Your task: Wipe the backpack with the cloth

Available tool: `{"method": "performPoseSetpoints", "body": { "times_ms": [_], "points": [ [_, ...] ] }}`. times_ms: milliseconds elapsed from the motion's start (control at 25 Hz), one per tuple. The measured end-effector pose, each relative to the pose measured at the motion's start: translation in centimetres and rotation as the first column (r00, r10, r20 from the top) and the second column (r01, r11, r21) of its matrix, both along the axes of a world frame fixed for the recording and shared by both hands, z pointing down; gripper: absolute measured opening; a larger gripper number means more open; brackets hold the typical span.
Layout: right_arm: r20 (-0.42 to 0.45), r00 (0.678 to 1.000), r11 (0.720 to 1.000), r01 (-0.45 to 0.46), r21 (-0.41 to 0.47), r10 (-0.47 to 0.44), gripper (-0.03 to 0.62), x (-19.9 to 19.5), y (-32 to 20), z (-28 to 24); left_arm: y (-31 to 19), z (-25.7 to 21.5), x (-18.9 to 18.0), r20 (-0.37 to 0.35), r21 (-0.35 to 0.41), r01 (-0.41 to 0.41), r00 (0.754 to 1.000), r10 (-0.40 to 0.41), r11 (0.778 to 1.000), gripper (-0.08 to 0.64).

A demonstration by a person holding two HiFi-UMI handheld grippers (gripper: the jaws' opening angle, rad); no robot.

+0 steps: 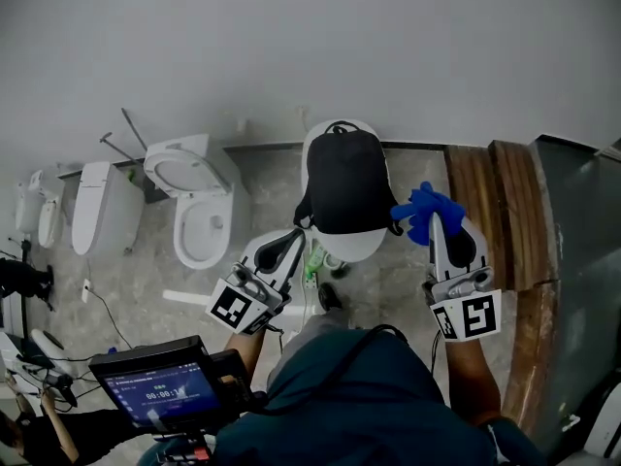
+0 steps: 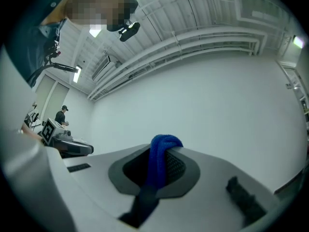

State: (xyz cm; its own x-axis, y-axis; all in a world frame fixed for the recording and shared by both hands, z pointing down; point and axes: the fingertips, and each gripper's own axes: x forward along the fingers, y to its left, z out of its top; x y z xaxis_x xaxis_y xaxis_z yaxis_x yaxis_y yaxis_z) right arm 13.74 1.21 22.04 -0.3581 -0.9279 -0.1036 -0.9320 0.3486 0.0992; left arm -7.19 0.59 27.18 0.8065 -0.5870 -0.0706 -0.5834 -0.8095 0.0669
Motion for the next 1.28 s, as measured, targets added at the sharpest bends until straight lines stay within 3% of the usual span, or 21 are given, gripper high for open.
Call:
{"method": "performPoseSetpoints", "body": {
  "times_ms": [440, 760, 1000, 1280],
  "points": [
    [-0.011, 1.0, 1.0, 0.015, 0.016, -0.015, 0.025, 3.8, 18.7, -0.9, 19.1, -2.0, 3.7, -0.014, 0.077, 0.06, 0.998, -0.06, 0.995, 0.003],
    [0.015, 0.999, 0.999, 0.039, -0.002, -0.039, 0.023, 3.2, 32.6, -3.3, 33.6, -6.8, 2.2, 0.007, 0.127, 0.113, 0.993, -0.115, 0.985, 0.003],
    [0.039, 0.996, 0.997, 0.076, -0.02, -0.075, 0.024, 1.1, 33.6, -1.9, 35.6, -6.3, 0.0, 0.04, 0.122, 0.151, 0.987, -0.157, 0.981, 0.003],
    [0.046, 0.994, 0.994, 0.1, -0.038, -0.098, 0.023, -0.4, 34.1, -0.3, 36.9, -4.0, -1.3, 0.024, 0.066, 0.169, 0.985, -0.17, 0.983, 0.003]
  ]
}}
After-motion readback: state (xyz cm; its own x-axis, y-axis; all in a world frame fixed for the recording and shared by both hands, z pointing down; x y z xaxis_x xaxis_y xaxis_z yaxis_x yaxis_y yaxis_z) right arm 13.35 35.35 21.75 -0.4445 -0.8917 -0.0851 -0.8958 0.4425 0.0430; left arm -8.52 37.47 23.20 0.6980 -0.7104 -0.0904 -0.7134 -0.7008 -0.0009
